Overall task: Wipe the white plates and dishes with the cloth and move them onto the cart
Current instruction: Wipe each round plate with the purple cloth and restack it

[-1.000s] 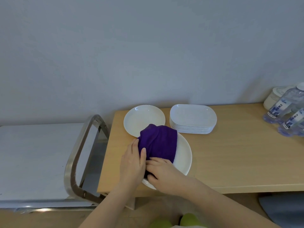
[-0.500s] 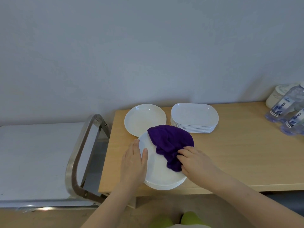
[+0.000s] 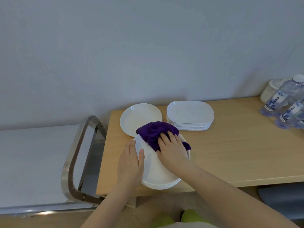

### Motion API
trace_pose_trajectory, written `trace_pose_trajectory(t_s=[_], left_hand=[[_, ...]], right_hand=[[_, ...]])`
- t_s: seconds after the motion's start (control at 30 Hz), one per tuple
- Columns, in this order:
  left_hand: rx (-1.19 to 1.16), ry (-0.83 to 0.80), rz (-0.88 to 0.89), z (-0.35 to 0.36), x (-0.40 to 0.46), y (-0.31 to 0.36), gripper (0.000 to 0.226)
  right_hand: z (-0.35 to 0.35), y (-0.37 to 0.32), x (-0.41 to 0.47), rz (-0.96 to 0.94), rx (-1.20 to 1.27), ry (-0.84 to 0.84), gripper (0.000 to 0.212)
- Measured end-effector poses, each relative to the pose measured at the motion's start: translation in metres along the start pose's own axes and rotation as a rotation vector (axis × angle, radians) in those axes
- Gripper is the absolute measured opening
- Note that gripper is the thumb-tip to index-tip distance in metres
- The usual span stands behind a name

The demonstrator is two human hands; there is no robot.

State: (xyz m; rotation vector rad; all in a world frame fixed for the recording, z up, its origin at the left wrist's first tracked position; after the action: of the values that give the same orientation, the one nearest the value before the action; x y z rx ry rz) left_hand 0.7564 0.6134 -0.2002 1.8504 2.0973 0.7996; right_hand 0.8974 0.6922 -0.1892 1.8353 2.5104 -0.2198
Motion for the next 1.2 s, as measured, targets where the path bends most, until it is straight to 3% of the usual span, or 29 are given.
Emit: trace_pose_trajectory(t_s=[0.13, 0.3, 0.43, 0.63, 0.77, 1.07, 1.2], left_hand=[[-0.011, -0.003, -0.008, -0.001, 0.0, 0.002, 0.051], [-0.014, -0.012, -0.02, -0.005, -0.001, 0.005, 0.051], [-0.016, -0.026, -0.013, -0.008, -0.001, 0.007, 0.051], [-0.049, -0.024, -0.04, -0.009, -0.003, 0.009, 0.051], [-0.077, -0.013, -0.029, -0.011, -0.005, 0.01, 0.058], [0.038, -0.044, 0.01, -0.013, 0.001, 0.009, 0.036], [0.062, -0.047, 0.006, -0.013, 0.004, 0.008, 0.035]], right_hand=[[-0.005, 0.002, 0.008, -0.076, 0.068, 0.062, 0.036], [-0.025, 0.019, 0.019, -0.134, -0.054, 0.094, 0.028], [-0.038, 0.034, 0.02, -0.08, -0.07, 0.144, 0.028], [-0.053, 0.064, 0.02, 0.081, 0.114, 0.108, 0.034], [-0.063, 0.089, 0.018, 0.214, 0.213, 0.127, 0.027], [-0.05, 0.114, 0.012, 0.321, 0.128, 0.131, 0.032], [-0.033, 0.12, 0.009, 0.373, 0.05, 0.144, 0.046]])
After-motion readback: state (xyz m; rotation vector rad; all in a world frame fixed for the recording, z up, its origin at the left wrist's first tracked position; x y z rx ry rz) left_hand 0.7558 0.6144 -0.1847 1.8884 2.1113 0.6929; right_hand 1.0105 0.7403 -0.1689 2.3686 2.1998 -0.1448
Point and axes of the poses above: each hand's wrist, its own x-axis towards the middle knuckle, its own z-axis out of the palm, y = z × x, the point moved 2 cm from there along x, towards the middle knuckle, and after that the axes turned 15 degrees about z, right-handed, at the moved point
